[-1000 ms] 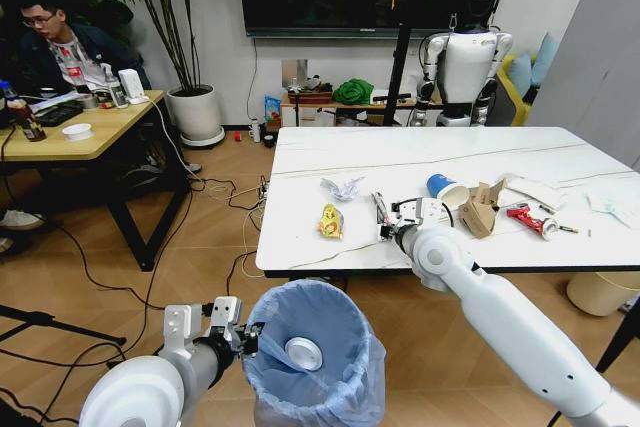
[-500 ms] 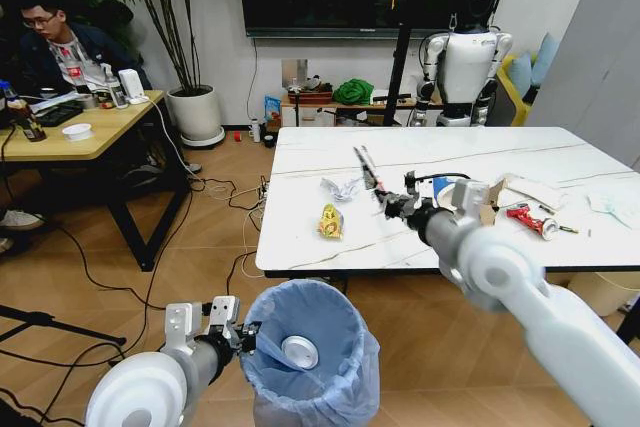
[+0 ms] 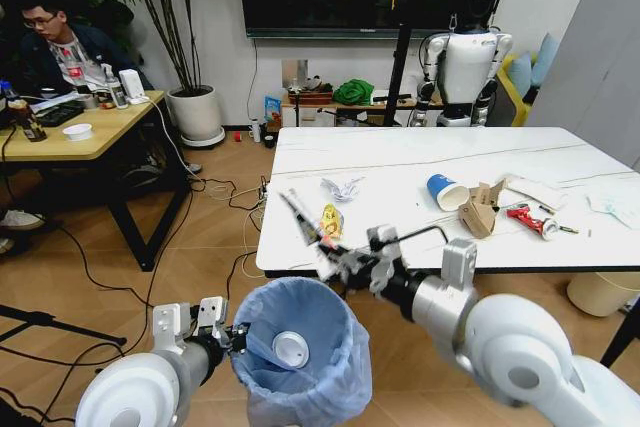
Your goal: Pick up the trash bin and place the trash from the table into it.
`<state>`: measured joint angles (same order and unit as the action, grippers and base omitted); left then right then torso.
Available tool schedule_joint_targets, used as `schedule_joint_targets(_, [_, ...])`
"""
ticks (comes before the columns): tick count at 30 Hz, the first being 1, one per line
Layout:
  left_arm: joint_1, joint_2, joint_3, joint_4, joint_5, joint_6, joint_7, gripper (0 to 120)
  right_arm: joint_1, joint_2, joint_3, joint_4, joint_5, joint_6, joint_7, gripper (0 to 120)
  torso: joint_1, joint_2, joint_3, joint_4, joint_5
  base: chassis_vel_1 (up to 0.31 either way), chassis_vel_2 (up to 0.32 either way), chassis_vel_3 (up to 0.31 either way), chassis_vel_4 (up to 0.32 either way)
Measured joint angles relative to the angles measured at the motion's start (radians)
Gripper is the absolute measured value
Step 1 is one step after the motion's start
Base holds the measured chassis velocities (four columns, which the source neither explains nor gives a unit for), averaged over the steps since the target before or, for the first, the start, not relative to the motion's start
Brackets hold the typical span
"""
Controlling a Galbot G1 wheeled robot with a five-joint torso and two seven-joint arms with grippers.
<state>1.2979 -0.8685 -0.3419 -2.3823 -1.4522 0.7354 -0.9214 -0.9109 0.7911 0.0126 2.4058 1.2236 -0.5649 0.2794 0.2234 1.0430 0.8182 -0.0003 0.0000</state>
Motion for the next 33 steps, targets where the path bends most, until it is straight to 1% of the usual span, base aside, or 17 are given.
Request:
schedule_joint_targets(1, [0.0, 0.0, 0.0, 0.0, 0.0, 0.0, 0.0, 0, 0.0, 0.0, 0.0, 0.0, 0.0, 0.0, 0.0, 0, 0.0, 0.0, 0.0, 0.0, 0.0, 0.0, 0.0, 0.0, 0.0])
schedule_joint_targets(3, [-0.009, 0.005, 0.005, 0.002, 0.0, 0.0, 0.0, 0, -0.026, -0.005, -0.018, -0.001, -0.06, 0.0, -0.034, 0, 0.0, 0.0, 0.0, 0.0, 0.0, 0.0, 0.0, 0.0, 0.0])
schedule_joint_targets(6, [-0.018, 0.011, 0.01, 0.004, 0.0, 0.0, 0.0, 0, -0.047, 0.0, -0.052, -0.015, -0.125, 0.0, -0.049, 0, 0.0, 0.0, 0.0, 0.0003, 0.0, 0.0, 0.0, 0.0, 0.0])
schedule_joint_targets(10, [-0.025, 0.018, 0.015, 0.005, -0.001, 0.0, 0.0, 0, -0.05, 0.006, -0.086, -0.031, -0.167, -0.005, -0.052, 0, 0.0, 0.0, 0.0, 0.0002, 0.0, 0.0, 0.0, 0.0, 0.0])
schedule_joint_targets(12, [-0.027, 0.022, 0.015, 0.005, -0.002, 0.0, 0.001, 0, -0.05, 0.008, -0.097, -0.035, -0.178, -0.014, -0.054, 4, 0.0, 0.0, 0.0, 0.0003, 0.0, 0.0, 0.0, 0.0, 0.0])
schedule_joint_targets(13, [-0.028, 0.026, 0.015, 0.005, -0.004, 0.0, 0.001, 0, -0.05, 0.009, -0.103, -0.035, -0.181, -0.018, -0.054, 11, 0.0, 0.0, 0.0, 0.0003, 0.0, 0.0, 0.0, 0.0, 0.0])
schedule_joint_targets(15, [-0.029, 0.029, 0.013, 0.005, -0.008, 0.0, 0.001, 0, -0.049, 0.011, -0.112, -0.037, -0.186, -0.02, -0.055, 19, 0.0, 0.0, 0.0, 0.0002, 0.0, 0.0, 0.0, 0.0, 0.0])
schedule_joint_targets(16, [-0.029, 0.029, 0.013, 0.005, -0.008, 0.0, 0.001, 0, -0.049, 0.011, -0.112, -0.037, -0.186, -0.02, -0.055, 19, 0.0, 0.0, 0.0, 0.0002, 0.0, 0.0, 0.0, 0.0, 0.0])
schedule_joint_targets(17, [-0.029, 0.031, 0.012, 0.005, -0.01, 0.0, 0.001, 0, -0.046, 0.013, -0.114, -0.041, -0.189, -0.021, -0.055, 22, 0.0, 0.0, 0.0, 0.0003, 0.0, 0.0, 0.0, 0.0, 0.0])
schedule_joint_targets(23, [-0.037, 0.032, 0.014, 0.004, -0.016, 0.0, 0.003, 0, -0.02, 0.003, -0.1, -0.047, -0.185, -0.021, -0.061, 49, 0.0, 0.0, 0.0, 0.0003, 0.0, 0.0, 0.0, 0.0, 0.0])
schedule_joint_targets(24, [-0.037, 0.032, 0.014, 0.004, -0.016, 0.0, 0.003, 0, -0.02, 0.003, -0.1, -0.047, -0.185, -0.021, -0.061, 49, 0.0, 0.0, 0.0, 0.0003, 0.0, 0.0, 0.0, 0.0, 0.0])
schedule_joint_targets(28, [-0.032, 0.03, 0.016, 0.0, -0.016, 0.0, 0.004, 0, -0.009, 0.007, -0.076, -0.049, -0.18, -0.019, -0.064, 64, 0.0, 0.0, 0.0, 0.0001, 0.0, 0.0, 0.0, 0.0, 0.0])
schedule_joint_targets(30, [-0.021, 0.03, 0.016, -0.004, -0.014, 0.0, 0.005, 0, 0.015, 0.023, -0.047, -0.059, -0.166, -0.017, -0.057, 74, 0.0, 0.0, 0.0, 0.0002, 0.0, 0.0, 0.0, 0.0, 0.0])
schedule_joint_targets(31, [-0.021, 0.03, 0.016, -0.004, -0.014, 0.0, 0.005, 0, 0.015, 0.023, -0.047, -0.059, -0.166, -0.017, -0.057, 74, 0.0, 0.0, 0.0, 0.0002, 0.0, 0.0, 0.0, 0.0, 0.0])
schedule_joint_targets(33, [-0.007, 0.03, 0.015, -0.01, -0.012, 0.0, 0.008, 0, 0.048, 0.039, -0.022, -0.079, -0.145, -0.017, -0.023, 83, 0.0, 0.0, 0.0, 0.0003, 0.0, 0.0, 0.0, 0.0, 0.0])
